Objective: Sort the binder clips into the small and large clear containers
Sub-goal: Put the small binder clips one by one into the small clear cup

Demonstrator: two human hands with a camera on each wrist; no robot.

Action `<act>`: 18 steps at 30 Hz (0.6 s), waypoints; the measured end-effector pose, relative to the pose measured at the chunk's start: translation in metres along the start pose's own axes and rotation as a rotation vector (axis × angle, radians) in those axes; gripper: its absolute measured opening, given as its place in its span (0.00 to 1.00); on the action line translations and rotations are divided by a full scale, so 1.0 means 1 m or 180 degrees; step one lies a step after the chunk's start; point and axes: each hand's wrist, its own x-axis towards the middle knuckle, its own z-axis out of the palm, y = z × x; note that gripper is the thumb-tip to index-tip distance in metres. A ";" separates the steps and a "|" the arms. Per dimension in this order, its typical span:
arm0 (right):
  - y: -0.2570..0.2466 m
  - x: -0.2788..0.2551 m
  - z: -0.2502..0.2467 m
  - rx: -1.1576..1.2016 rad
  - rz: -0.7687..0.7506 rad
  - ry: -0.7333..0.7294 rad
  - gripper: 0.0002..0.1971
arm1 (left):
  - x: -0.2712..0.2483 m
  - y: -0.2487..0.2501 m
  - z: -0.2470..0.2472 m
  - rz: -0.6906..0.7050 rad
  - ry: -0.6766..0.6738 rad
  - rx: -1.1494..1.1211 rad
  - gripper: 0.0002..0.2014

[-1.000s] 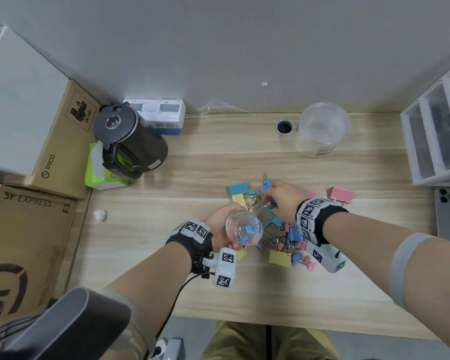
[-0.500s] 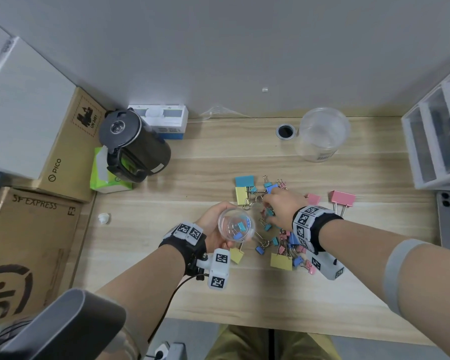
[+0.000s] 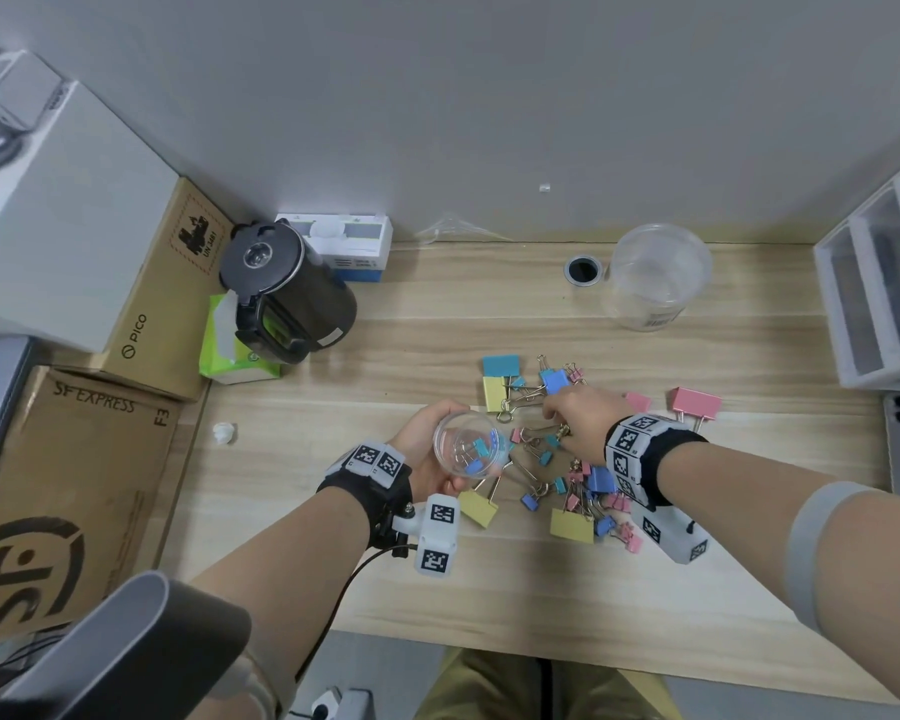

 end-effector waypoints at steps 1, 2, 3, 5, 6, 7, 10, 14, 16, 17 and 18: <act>0.001 0.000 0.001 -0.0003 0.0010 -0.0015 0.19 | 0.000 -0.001 -0.001 0.0002 0.0005 -0.0001 0.24; 0.001 0.000 0.001 -0.0001 0.0027 -0.0026 0.18 | 0.001 -0.002 -0.001 0.0005 0.0020 -0.0006 0.23; 0.001 0.000 0.002 0.0028 0.0044 -0.0013 0.17 | 0.002 -0.004 -0.002 0.0006 0.0033 -0.0019 0.23; 0.001 -0.001 0.002 0.0127 0.0084 0.0048 0.15 | 0.002 -0.007 -0.002 0.0012 0.0036 -0.0047 0.23; 0.001 -0.001 0.001 0.0145 0.0099 0.0065 0.15 | 0.002 -0.008 -0.003 0.0018 0.0033 -0.0052 0.23; 0.002 -0.001 0.000 0.0145 0.0103 0.0078 0.15 | 0.003 -0.009 -0.003 0.0022 0.0034 -0.0059 0.23; 0.005 -0.002 -0.002 0.0137 0.0114 0.0083 0.15 | 0.004 -0.009 -0.004 0.0017 0.0075 -0.0084 0.22; 0.000 -0.002 -0.004 0.0091 -0.0039 -0.0026 0.12 | 0.004 -0.008 -0.006 0.0016 0.0084 -0.0097 0.23; -0.003 -0.003 -0.005 0.0083 -0.0044 -0.0003 0.10 | 0.004 -0.008 -0.005 0.0009 0.0084 -0.0112 0.23; -0.003 -0.003 -0.006 0.0127 -0.0034 0.0010 0.10 | 0.003 -0.008 -0.005 0.0004 0.0079 -0.0123 0.23; -0.004 -0.003 -0.006 0.0192 -0.0035 0.0015 0.10 | 0.003 -0.009 -0.006 0.0008 0.0078 -0.0131 0.23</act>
